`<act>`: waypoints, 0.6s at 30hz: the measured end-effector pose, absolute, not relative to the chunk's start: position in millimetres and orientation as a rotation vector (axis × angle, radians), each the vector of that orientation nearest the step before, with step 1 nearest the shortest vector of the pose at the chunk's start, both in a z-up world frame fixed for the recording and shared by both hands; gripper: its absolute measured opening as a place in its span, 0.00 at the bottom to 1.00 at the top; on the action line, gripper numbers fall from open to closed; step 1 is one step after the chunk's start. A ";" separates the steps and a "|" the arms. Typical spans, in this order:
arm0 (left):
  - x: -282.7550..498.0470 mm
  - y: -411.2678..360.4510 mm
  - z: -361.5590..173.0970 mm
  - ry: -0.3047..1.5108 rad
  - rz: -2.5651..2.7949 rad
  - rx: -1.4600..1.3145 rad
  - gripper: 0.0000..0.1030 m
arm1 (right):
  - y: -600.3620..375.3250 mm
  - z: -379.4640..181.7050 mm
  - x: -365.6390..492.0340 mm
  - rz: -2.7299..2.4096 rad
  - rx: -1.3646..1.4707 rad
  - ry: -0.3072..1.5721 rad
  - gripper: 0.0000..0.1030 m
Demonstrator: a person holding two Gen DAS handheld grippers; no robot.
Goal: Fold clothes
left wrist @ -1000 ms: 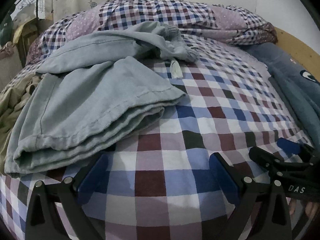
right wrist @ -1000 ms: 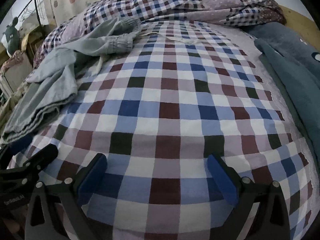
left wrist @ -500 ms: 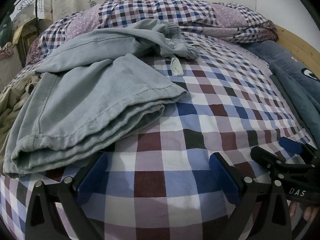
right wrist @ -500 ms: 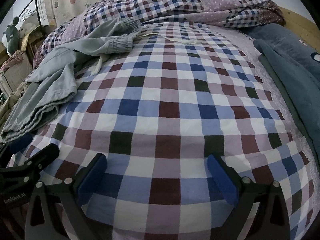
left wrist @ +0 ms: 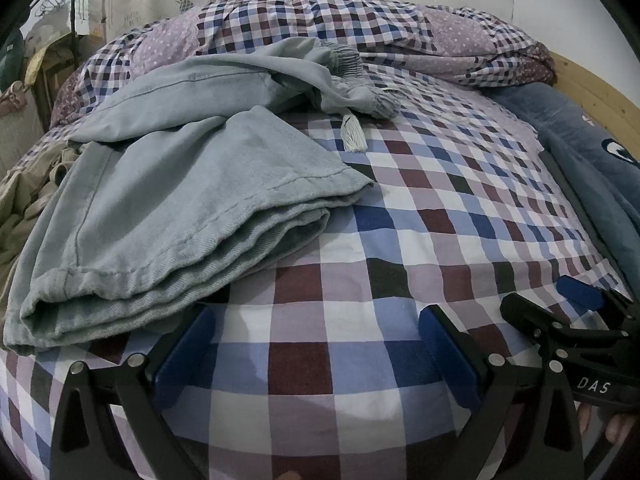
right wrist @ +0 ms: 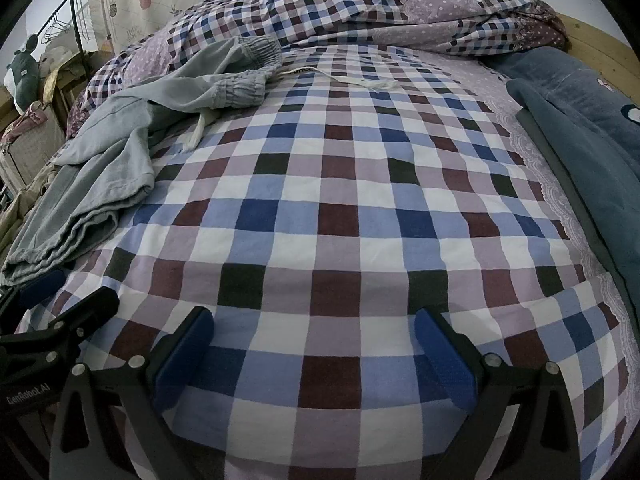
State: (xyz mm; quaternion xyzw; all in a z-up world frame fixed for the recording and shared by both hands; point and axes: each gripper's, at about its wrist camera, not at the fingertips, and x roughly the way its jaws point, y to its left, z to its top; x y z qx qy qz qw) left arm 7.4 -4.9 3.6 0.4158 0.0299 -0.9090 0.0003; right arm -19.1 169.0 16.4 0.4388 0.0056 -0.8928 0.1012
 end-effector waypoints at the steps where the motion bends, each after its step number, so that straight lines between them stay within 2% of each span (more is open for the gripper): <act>1: 7.6 -4.9 3.5 0.094 -2.855 1.305 1.00 | 168.7 16.5 -19.2 -2.638 1.296 0.017 1.00; 18: 8.3 -5.7 2.5 0.093 -2.867 1.293 1.00 | 168.8 16.0 -19.7 -2.640 1.294 0.017 1.00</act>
